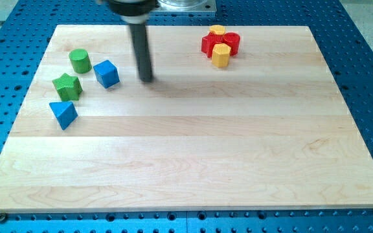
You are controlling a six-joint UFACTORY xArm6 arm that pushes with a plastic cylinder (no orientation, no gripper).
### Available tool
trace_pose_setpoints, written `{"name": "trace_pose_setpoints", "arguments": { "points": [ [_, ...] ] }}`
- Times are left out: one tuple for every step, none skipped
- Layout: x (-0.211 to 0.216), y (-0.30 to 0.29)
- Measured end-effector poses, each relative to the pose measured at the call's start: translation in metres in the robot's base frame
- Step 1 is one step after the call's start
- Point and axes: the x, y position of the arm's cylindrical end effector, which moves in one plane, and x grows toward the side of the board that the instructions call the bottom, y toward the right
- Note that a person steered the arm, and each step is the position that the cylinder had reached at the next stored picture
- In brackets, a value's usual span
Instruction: Move the yellow hexagon to the bottom right side of the blue cube
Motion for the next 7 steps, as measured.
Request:
{"name": "trace_pose_setpoints", "arguments": {
  "points": [
    [0.008, 0.068],
    [-0.060, 0.193],
    [-0.142, 0.210],
    [-0.122, 0.135],
    [-0.050, 0.070],
    [0.012, 0.014],
    [0.004, 0.055]
  ]
}}
